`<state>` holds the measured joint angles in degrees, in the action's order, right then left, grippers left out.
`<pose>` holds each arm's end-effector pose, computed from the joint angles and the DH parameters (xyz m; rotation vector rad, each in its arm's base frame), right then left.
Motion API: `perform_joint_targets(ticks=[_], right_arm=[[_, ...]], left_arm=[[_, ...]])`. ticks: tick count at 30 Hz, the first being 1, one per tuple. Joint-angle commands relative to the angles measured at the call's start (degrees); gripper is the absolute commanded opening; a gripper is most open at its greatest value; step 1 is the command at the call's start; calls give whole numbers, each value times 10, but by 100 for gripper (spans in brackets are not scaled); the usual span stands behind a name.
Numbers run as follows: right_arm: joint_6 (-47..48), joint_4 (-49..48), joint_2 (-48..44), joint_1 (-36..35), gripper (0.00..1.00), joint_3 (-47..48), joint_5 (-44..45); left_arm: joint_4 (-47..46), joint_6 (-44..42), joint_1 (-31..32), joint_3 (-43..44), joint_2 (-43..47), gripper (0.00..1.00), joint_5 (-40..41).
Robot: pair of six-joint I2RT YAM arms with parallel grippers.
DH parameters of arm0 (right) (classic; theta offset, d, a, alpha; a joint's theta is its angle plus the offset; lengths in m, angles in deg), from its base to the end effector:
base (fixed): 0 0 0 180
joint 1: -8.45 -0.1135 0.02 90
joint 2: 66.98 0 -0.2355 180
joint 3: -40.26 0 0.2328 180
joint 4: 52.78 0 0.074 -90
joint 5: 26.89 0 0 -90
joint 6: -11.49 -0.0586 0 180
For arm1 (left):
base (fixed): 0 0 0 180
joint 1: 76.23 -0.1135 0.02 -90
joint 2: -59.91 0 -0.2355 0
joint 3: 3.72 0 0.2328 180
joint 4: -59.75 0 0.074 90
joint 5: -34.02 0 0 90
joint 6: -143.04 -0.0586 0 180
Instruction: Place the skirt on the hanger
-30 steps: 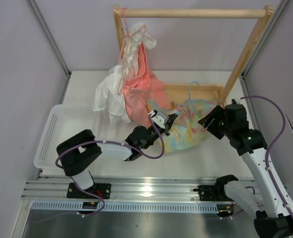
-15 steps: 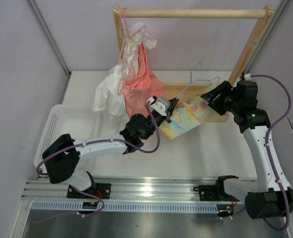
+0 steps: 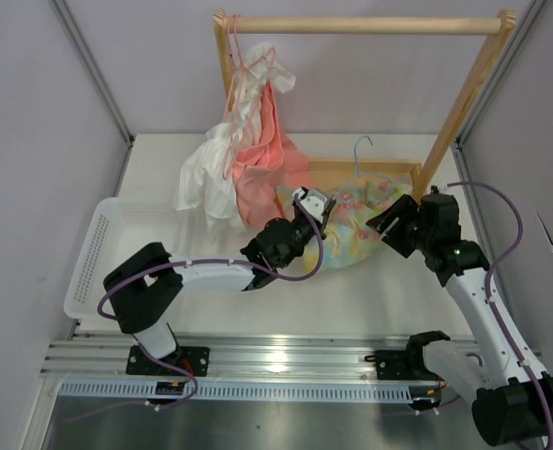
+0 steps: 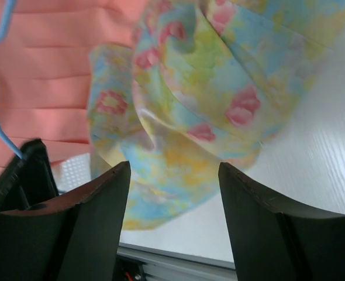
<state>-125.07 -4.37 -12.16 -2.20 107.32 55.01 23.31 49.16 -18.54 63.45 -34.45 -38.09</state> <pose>0.2131 0.0485 0.2774 0.6266 2.2001 0.6977 0.2146 -0.3057 0.2628 0.4997 1.3509 -0.5549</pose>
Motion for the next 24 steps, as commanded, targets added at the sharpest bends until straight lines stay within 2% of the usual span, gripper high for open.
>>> perform_joint_targets(ticks=[1,2,6,10,14,18,20,24], right_arm=[[-18,-38,-39,7,69,-63,6],[-21,-49,-47,12,70,-99,-5],[-41,-149,-103,31,84,-201,-47],[-58,-221,-84,35,87,-248,-58],[-87,-282,-63,18,91,-268,-45],[-139,-378,-53,11,98,-322,-47],[-156,-442,-52,8,98,-362,-46],[-159,-462,-56,1,99,-381,-34]], left_arm=[[-38,32,-10,1,-17,0,25],[-36,34,-11,6,-19,0,25],[-29,34,-15,15,-25,0,23],[-26,34,-17,19,-27,0,18],[-16,73,-26,19,-40,0,7],[-10,89,-27,18,-26,0,-7],[19,87,-29,34,-20,0,0],[43,102,-44,48,-2,0,-8]])
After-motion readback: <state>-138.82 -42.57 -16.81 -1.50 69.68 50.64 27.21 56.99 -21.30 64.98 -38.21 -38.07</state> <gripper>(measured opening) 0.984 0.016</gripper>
